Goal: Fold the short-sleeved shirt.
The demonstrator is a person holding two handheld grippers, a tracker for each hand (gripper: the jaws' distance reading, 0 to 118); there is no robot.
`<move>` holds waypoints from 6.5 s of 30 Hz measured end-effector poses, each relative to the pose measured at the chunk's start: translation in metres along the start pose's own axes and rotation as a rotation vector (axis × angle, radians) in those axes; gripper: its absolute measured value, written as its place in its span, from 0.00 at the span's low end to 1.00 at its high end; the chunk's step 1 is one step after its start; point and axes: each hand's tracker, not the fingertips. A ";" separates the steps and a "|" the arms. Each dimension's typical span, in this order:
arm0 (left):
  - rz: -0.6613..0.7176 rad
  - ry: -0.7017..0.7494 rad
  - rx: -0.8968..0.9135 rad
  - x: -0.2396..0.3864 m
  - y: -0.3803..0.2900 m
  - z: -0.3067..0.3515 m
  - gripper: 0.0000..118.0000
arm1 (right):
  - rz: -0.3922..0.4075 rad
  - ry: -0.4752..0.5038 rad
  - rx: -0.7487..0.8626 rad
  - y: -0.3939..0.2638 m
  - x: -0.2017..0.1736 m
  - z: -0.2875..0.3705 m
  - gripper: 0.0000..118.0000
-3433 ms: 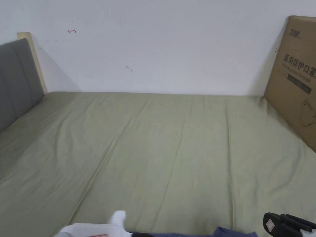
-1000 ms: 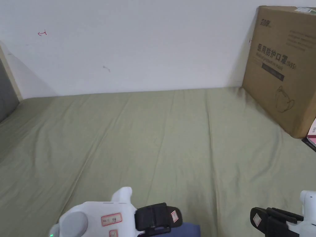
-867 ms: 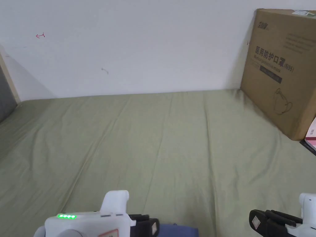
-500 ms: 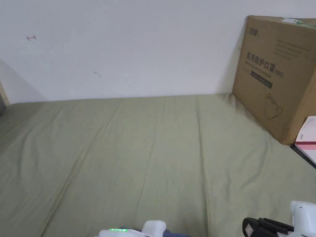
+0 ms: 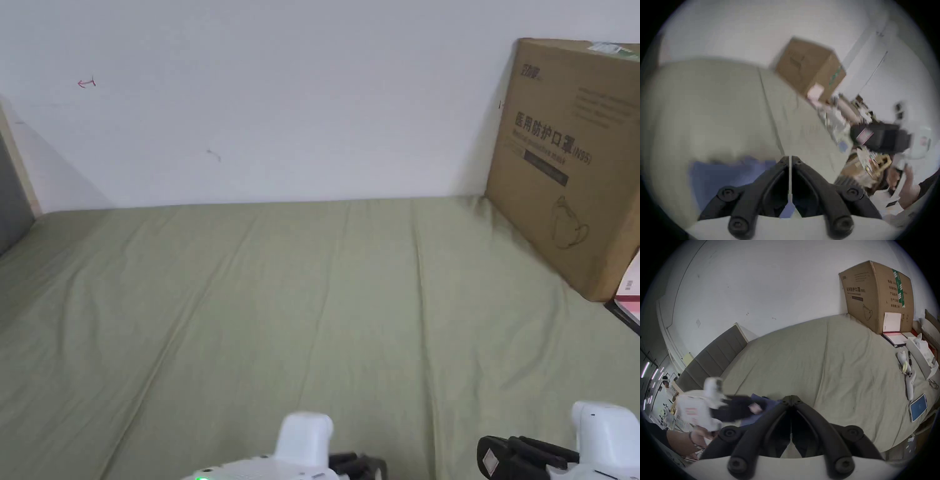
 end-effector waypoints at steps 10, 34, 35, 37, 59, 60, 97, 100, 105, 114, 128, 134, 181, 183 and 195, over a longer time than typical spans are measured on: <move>-0.326 0.475 0.598 0.013 0.076 0.123 0.03 | 0.205 -0.093 0.490 0.042 -0.042 0.031 0.00; -0.284 0.670 0.623 0.000 0.042 0.109 0.03 | 0.147 -0.307 0.638 0.044 -0.032 0.008 0.00; -0.290 0.673 0.620 0.001 0.041 0.108 0.03 | 0.138 -0.302 0.632 0.043 -0.032 0.007 0.00; -0.293 0.669 0.614 0.000 0.042 0.109 0.03 | 0.122 -0.270 0.606 0.043 -0.030 0.005 0.00; 0.433 -0.106 0.010 -0.152 -0.008 0.109 0.15 | -0.147 0.039 -0.601 -0.062 0.002 -0.164 0.00; 0.502 -0.200 -0.037 -0.162 -0.014 0.102 0.34 | -0.145 0.041 -0.602 -0.062 0.003 -0.163 0.00; 0.528 -0.062 -0.188 -0.291 0.000 0.109 0.33 | -0.158 0.040 -0.435 -0.032 -0.005 -0.083 0.00; 0.492 0.099 -0.238 -0.330 0.024 0.149 0.33 | -0.145 0.025 -0.402 -0.021 -0.010 -0.071 0.00; 0.428 0.341 -0.272 -0.379 0.056 0.194 0.33 | -0.115 0.013 -0.404 -0.010 -0.026 -0.067 0.00; 0.232 0.800 -0.492 -0.415 0.058 0.203 0.91 | -0.177 -0.012 -0.454 -0.013 -0.031 -0.076 0.00; 0.209 0.893 -0.271 -0.354 0.055 0.254 0.93 | -0.135 -0.003 -0.418 0.004 -0.044 -0.078 0.00; 0.299 0.602 -0.179 -0.260 0.038 0.197 0.01 | -0.109 0.014 -0.401 0.005 -0.049 -0.074 0.00; -0.250 0.674 0.630 0.035 0.065 0.127 1.00 | 0.252 -0.267 0.643 0.047 -0.067 0.017 1.00; -0.246 0.673 0.624 0.035 0.066 0.128 1.00 | 0.254 -0.265 0.640 0.047 -0.068 0.016 1.00; -0.196 0.646 0.610 0.037 0.067 0.127 1.00 | 0.278 -0.253 0.620 0.047 -0.073 0.015 1.00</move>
